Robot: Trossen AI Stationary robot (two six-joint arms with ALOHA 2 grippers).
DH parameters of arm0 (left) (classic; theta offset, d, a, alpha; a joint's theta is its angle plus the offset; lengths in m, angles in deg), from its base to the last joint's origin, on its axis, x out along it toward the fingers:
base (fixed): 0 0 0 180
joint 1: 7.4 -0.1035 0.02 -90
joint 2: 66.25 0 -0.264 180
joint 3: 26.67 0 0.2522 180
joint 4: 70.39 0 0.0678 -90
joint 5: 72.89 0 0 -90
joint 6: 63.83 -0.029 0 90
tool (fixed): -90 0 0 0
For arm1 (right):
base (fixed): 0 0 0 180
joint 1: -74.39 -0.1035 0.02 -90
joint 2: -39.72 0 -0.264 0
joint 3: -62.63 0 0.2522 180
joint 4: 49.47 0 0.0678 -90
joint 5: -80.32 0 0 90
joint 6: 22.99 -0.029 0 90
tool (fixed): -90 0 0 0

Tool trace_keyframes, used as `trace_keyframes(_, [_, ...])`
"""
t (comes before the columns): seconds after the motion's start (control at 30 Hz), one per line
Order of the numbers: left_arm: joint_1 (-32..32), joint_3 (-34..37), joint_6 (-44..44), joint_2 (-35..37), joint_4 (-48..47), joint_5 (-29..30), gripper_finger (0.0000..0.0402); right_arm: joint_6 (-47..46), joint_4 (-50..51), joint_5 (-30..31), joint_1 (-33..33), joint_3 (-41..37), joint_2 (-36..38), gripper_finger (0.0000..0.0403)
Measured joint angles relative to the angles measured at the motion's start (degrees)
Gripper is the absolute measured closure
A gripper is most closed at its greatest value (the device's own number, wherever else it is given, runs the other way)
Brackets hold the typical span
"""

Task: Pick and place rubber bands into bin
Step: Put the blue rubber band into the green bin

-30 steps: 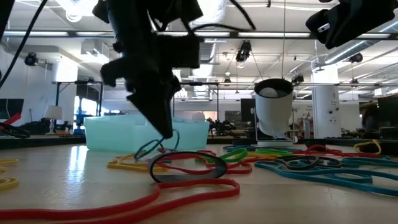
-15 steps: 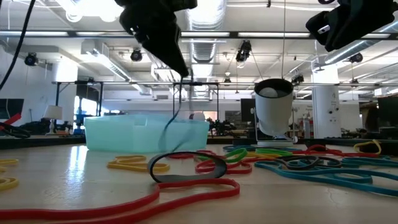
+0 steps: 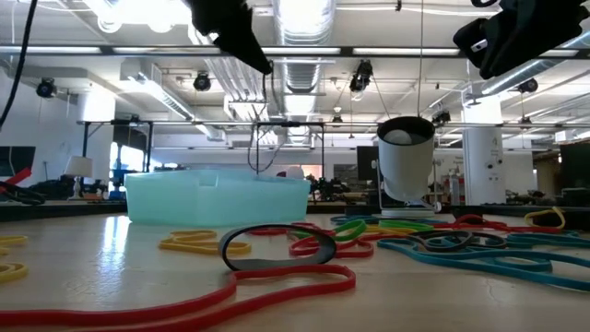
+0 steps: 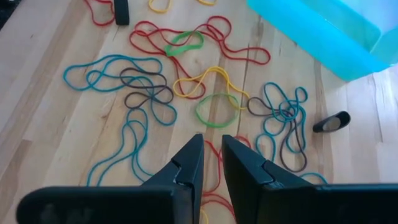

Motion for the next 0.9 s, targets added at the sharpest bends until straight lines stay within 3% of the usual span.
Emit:
trace_keyframes(0.23, [-3.78, 1.19, 0.56, 1.28, -4.72, 3.96, 0.0401, 0.00, -0.04, 0.00, 0.00, -0.11, -0.01, 0.0351])
trace_keyframes(0.6, [-10.69, 2.81, 4.31, 0.77, -13.81, 3.93, 0.0401, -0.68, -0.22, -0.02, 0.00, -0.44, -0.07, 0.0351])
trace_keyframes(0.83, [-15.04, 4.99, 6.28, 0.77, -13.62, -6.18, 0.0400, -0.50, -1.47, -0.02, 0.00, -0.44, -0.07, 0.0351])
trace_keyframes(0.9, [-15.45, 5.58, 6.29, 0.77, -13.62, -6.69, 0.0392, -0.42, -1.93, -0.04, 0.00, -0.44, -0.07, 0.0351])
